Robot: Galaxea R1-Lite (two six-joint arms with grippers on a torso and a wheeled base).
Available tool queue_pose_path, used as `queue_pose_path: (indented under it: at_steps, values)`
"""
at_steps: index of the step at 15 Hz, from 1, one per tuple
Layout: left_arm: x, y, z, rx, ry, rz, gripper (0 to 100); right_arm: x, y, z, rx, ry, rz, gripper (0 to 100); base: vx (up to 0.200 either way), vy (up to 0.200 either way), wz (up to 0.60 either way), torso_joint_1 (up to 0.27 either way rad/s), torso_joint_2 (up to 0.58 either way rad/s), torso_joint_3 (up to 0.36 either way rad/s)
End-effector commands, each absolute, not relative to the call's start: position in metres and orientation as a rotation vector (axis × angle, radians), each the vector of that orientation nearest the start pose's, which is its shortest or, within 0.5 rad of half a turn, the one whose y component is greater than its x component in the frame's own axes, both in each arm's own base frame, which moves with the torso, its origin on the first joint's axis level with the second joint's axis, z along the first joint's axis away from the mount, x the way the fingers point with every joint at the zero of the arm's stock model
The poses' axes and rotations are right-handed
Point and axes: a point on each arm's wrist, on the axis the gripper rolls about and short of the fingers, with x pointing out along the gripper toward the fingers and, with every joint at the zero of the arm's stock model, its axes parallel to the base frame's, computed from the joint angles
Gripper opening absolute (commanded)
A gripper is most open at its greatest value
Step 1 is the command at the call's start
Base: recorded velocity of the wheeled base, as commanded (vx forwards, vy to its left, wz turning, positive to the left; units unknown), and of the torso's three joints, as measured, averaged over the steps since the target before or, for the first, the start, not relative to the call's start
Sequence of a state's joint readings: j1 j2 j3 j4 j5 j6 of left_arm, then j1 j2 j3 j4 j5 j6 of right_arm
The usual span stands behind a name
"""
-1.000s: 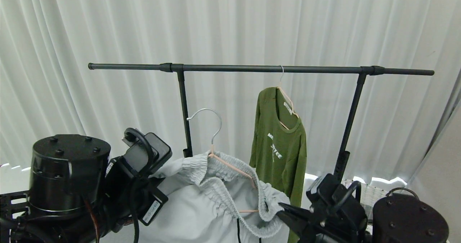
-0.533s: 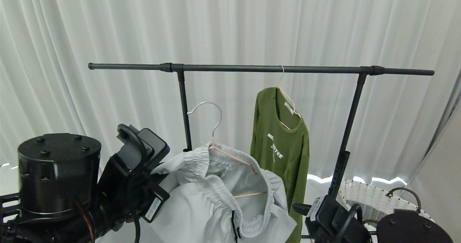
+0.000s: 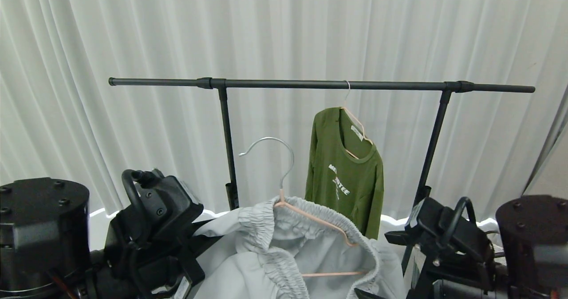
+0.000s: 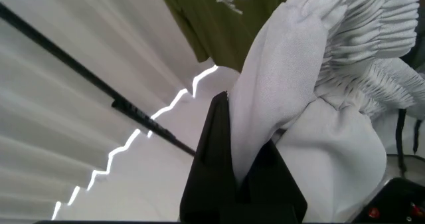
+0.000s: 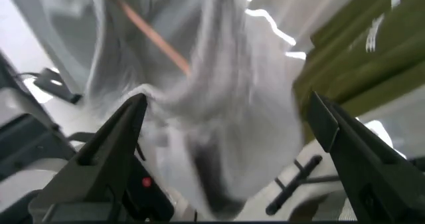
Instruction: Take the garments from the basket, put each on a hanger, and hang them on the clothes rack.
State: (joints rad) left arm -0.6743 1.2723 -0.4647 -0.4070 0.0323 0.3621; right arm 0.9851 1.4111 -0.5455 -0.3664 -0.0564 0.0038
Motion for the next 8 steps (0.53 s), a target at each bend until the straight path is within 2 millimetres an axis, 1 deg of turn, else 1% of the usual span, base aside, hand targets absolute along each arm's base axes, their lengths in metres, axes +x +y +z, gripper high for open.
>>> queue_pose_path:
  at_steps: [1, 4, 8]
  values:
    - [0.137, -0.117, 0.174, 0.488, 0.249, -0.742, 0, 0.120, 0.174, 0.193, -0.210, 0.378, 0.944, 100, 0.000, 0.000, 0.00, 0.000, 0.00, 0.000]
    - [0.134, -0.122, 0.174, 0.491, 0.242, -0.776, 0, 0.120, 0.178, 0.204, -0.247, 0.392, 1.034, 100, 0.000, 0.000, 0.00, 0.000, 0.00, 0.000]
    - [0.133, -0.126, 0.179, 0.475, 0.194, -0.810, 0, 0.119, 0.182, 0.204, -0.282, 0.451, 1.106, 100, 0.000, 0.000, 0.00, 0.000, 0.00, 0.000]
